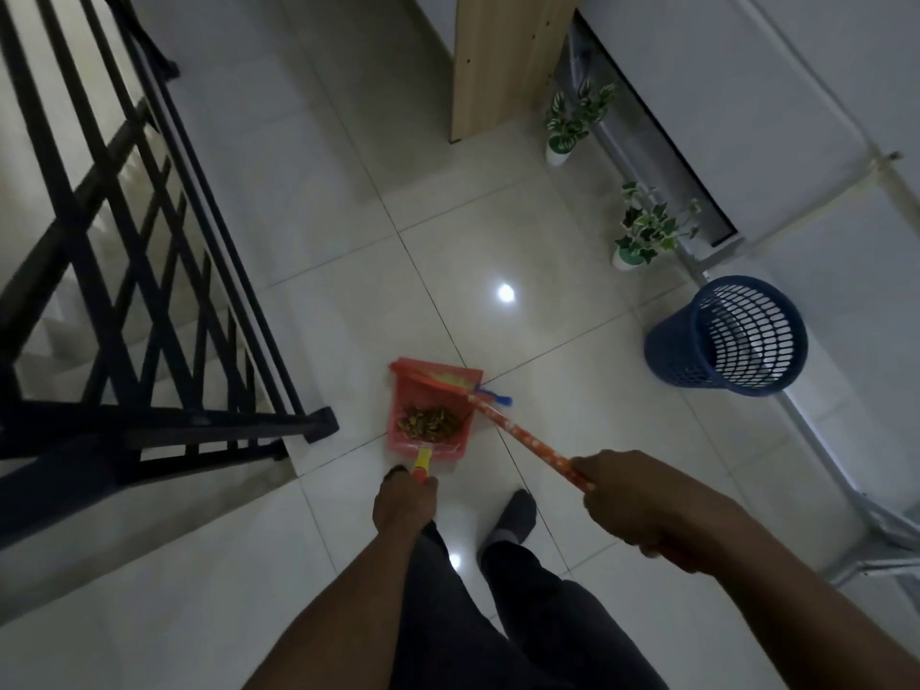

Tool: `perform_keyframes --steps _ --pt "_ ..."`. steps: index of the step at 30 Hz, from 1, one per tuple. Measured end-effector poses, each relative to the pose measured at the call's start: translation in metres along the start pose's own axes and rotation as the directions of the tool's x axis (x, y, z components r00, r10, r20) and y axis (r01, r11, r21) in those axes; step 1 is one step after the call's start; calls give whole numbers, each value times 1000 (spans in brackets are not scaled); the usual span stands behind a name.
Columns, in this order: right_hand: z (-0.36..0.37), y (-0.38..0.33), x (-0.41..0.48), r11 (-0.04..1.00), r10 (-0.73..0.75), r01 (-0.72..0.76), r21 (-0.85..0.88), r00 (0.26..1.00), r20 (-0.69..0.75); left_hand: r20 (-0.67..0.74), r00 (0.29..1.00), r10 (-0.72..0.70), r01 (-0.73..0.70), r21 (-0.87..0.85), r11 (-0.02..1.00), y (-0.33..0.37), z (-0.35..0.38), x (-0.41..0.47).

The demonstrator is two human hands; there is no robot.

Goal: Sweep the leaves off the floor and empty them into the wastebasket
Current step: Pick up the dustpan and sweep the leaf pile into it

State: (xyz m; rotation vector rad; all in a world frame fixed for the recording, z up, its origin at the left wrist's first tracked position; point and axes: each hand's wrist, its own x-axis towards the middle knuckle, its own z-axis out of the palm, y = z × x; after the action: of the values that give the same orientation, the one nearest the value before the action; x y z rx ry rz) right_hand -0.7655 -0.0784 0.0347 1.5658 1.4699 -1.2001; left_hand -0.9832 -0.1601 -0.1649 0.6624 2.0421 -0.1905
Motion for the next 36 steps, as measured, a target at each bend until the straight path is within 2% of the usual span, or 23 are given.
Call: perform_keyframes --steps 6,11,18,24,28,36 --pt "-34 46 -14 944 -33 30 328 999 5 -84 996 24 -26 -26 999 29 5 -21" --pt "-40 74 -10 853 -18 56 519 997 -78 -119 992 31 -39 -71 997 51 -4 -32" --pt "-35 117 -18 718 11 81 691 992 -129 -122 983 135 -132 36 991 78 -7 -53" --pt "-21 155 -31 647 51 46 761 993 -103 -126 951 283 -257 185 948 94 12 -74" --pt "-2 166 -39 615 93 22 788 991 -100 -73 944 322 -301 206 931 98 20 -79" --pt "47 156 -64 345 219 -39 938 975 -40 38 922 385 -381 262 886 98 18 -76"
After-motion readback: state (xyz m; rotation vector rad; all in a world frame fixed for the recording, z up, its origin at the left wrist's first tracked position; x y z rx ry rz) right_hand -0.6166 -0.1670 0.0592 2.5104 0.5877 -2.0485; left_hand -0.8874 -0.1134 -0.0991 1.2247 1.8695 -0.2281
